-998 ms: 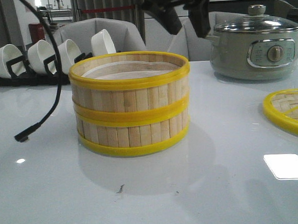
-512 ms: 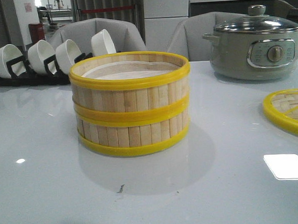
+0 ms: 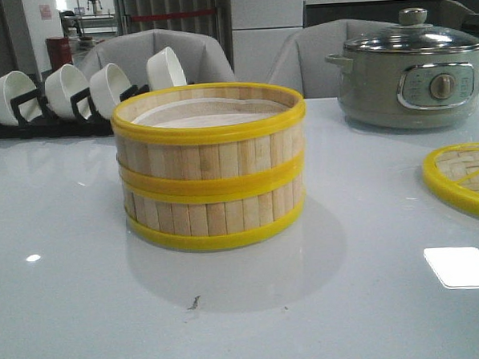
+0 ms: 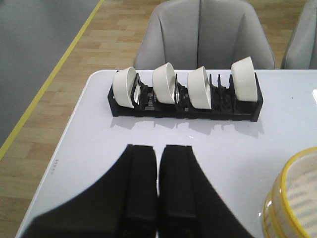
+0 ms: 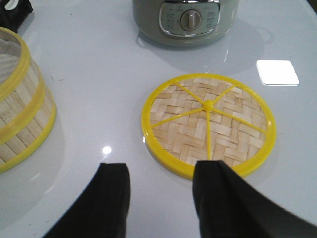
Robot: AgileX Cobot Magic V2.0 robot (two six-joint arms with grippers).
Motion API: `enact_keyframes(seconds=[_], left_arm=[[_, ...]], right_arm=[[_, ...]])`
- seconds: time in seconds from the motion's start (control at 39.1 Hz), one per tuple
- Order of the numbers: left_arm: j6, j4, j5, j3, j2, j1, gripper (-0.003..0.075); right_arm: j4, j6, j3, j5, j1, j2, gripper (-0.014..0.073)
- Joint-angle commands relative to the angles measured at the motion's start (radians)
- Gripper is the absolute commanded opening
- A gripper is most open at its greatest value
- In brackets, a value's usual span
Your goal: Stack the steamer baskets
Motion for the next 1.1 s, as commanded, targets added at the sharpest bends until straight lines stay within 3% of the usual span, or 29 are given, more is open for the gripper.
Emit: enact_keyframes(seconds=[0.0, 0.28, 0.54, 0.72, 1.08], left_arm=[[-0.02, 0.029, -0.154, 0.143, -0.132, 0.001, 0.0091], [-0.025, -0.018, -0.357, 0.567, -0.376, 0.001, 0.0091], [-0.07, -0.03, -0.443, 0.828, -0.518, -0.003, 0.0091], [-0.07, -0.033, -0.46, 0.909, -0.546, -0.018, 0.0091], [-0.07, -0.034, -0.458, 0.913, -0.544, -0.018, 0.0091]], right_arm=[[0.019, -0.01, -0.034, -0.089, 0.0, 0.004, 0.0412], [0.026, -0.01, -0.034, -0.093, 0.0, 0.004, 0.0412], [0.026, -0.01, -0.034, -0.093, 0.0, 0.004, 0.0412], [0.026, -0.01, -0.034, -0.093, 0.0, 0.004, 0.0412], [0.026, -0.01, -0.034, -0.093, 0.0, 0.004, 0.0412]])
